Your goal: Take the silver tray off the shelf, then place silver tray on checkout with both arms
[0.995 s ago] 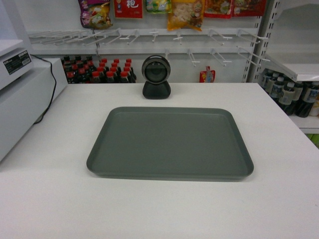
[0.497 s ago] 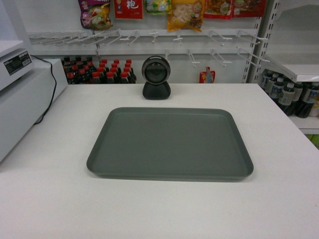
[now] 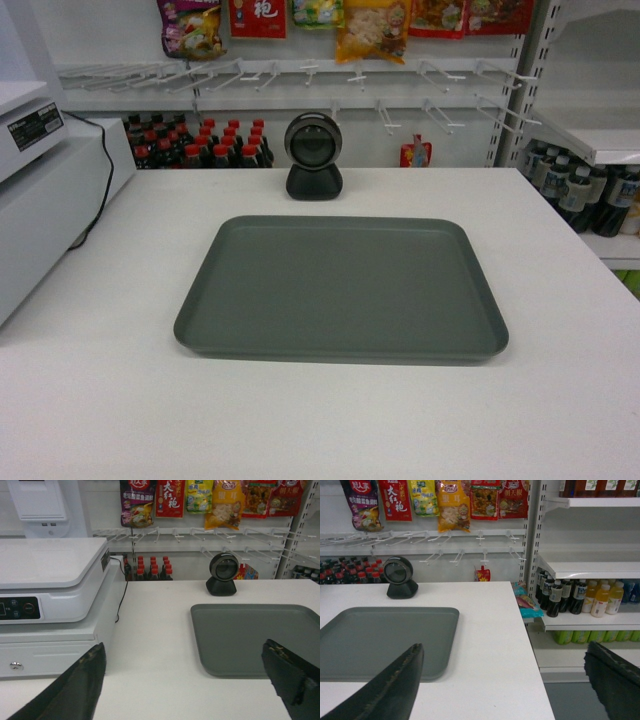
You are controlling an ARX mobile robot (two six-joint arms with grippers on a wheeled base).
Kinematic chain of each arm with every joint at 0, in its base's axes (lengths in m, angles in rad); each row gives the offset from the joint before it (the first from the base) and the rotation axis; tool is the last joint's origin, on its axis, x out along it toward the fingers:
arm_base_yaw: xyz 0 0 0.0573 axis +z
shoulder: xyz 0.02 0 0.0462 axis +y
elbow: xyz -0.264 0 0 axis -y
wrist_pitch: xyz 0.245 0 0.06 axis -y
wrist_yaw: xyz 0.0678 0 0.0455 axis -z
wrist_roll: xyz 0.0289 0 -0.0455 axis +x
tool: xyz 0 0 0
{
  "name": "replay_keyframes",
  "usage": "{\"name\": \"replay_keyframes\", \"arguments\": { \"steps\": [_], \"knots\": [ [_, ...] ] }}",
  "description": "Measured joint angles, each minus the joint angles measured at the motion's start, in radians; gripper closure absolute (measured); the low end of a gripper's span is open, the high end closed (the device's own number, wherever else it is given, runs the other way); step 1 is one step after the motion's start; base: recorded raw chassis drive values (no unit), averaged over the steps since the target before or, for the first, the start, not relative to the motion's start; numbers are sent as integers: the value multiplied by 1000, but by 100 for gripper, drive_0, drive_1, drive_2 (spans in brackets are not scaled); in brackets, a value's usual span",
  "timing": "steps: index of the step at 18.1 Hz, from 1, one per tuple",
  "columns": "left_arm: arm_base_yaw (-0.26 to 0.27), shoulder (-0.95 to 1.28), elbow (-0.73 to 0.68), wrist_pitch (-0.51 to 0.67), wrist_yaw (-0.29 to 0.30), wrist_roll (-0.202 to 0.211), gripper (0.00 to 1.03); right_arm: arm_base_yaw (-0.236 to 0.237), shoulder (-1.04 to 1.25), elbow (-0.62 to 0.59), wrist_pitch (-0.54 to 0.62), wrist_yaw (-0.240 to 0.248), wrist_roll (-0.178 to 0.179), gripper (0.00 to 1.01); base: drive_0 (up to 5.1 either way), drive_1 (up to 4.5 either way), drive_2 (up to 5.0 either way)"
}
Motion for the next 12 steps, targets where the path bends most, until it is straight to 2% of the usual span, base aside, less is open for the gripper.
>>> {"name": "replay_keyframes", "arguments": {
  "steps": [3, 6, 12],
  "knots": [
    [0, 0, 0, 0, 0, 0, 3, 0, 0, 0, 0, 0, 0, 1, 0, 0, 0],
    [0, 0, 0, 0, 0, 0, 6, 0, 0, 0, 0, 0, 0, 4, 0, 0, 0],
    [0, 0, 0, 0, 0, 0, 5, 0, 0, 0, 0, 0, 0, 3, 0, 0, 0]
  ]
}}
